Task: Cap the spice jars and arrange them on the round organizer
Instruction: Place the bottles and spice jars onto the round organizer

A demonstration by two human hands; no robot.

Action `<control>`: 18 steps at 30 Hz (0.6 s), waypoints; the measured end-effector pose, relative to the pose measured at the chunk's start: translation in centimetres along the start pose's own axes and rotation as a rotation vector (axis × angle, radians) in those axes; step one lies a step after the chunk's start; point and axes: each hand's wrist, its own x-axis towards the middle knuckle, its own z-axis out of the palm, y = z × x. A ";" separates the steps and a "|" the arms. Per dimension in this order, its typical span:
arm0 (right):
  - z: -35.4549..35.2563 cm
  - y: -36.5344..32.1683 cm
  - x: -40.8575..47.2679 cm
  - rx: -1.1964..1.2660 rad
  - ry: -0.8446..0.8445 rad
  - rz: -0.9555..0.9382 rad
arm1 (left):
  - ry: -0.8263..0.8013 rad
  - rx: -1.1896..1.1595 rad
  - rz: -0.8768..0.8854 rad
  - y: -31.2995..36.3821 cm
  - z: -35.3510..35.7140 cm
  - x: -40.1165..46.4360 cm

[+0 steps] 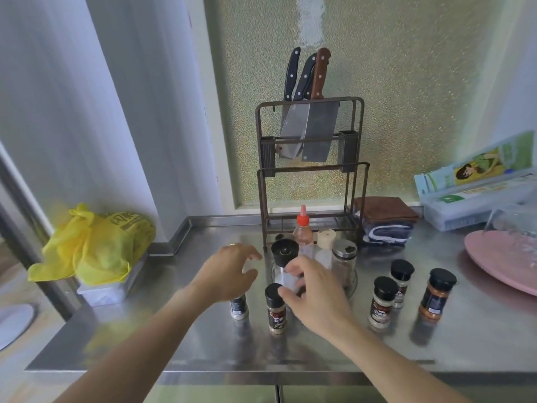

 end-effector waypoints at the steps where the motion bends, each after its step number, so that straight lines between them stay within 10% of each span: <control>1: 0.6 -0.1 -0.4 -0.009 -0.024 0.001 | -0.001 0.003 0.015 0.0 0.3 -0.5; 18: -5.5 -0.6 1.8 -0.047 0.001 0.066 | 0.185 -0.237 0.241 7.5 -0.6 0.4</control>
